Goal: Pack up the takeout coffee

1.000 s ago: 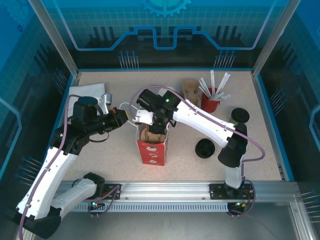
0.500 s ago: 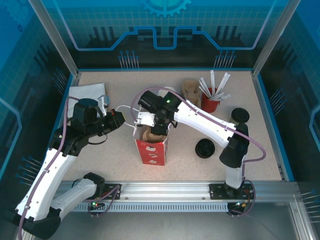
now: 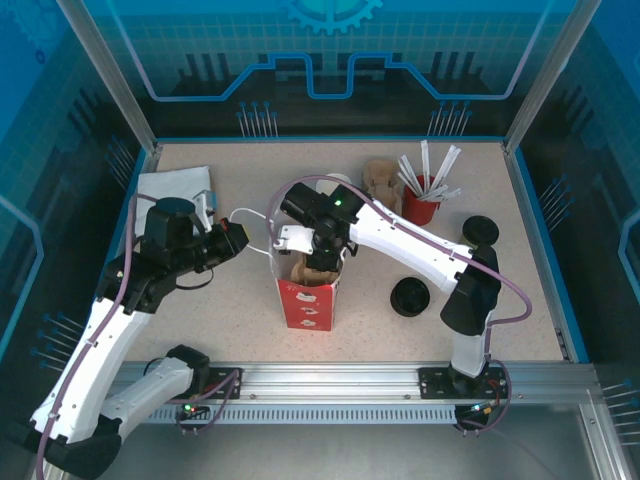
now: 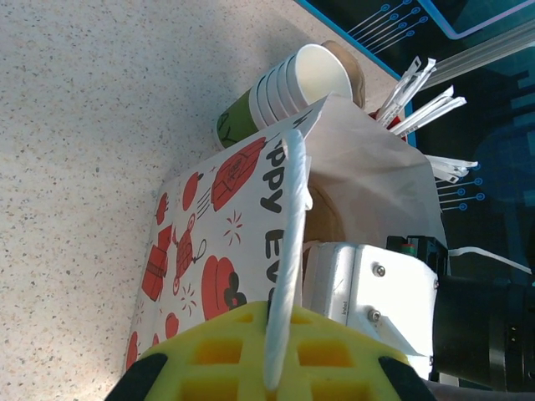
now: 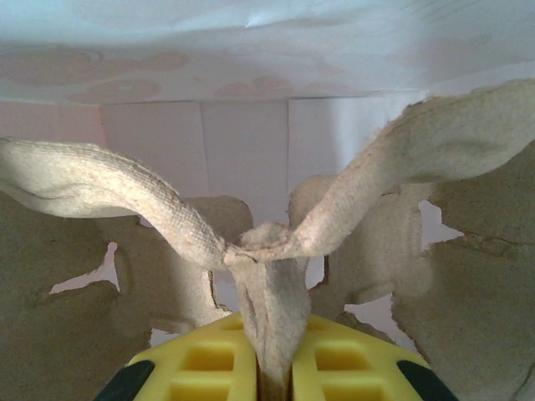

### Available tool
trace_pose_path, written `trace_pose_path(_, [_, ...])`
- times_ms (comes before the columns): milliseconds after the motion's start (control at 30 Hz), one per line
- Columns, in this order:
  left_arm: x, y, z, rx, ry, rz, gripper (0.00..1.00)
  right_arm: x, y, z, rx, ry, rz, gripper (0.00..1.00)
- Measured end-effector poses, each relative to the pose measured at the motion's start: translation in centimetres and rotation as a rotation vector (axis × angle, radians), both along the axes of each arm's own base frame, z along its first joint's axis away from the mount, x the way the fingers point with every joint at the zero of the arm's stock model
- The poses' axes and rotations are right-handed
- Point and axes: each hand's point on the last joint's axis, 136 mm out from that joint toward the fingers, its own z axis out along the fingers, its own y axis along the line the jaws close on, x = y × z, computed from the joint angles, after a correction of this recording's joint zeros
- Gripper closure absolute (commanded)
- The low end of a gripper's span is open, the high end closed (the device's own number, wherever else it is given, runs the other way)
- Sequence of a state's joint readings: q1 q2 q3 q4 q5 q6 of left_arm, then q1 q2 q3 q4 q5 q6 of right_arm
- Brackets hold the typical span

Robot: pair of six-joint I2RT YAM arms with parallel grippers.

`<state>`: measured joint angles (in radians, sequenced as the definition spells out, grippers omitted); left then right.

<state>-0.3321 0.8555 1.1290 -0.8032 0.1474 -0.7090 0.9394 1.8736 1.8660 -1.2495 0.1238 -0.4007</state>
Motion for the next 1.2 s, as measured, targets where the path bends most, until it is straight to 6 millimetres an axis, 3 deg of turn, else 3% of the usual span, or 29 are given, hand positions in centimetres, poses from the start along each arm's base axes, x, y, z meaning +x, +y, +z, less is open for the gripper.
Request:
trace_pose_path(333, [0.3,-1.0,0.8,-0.035,-0.025,-0.041,1.00,0.1,0.1,-0.9,-0.040,0.029,0.008,0.87])
trace_pose_path(1200, [0.1,-0.4,0.8,-0.019,-0.032,-0.018,1.00,0.0,-0.4,-3.5,-0.101,0.082,0.036,0.85])
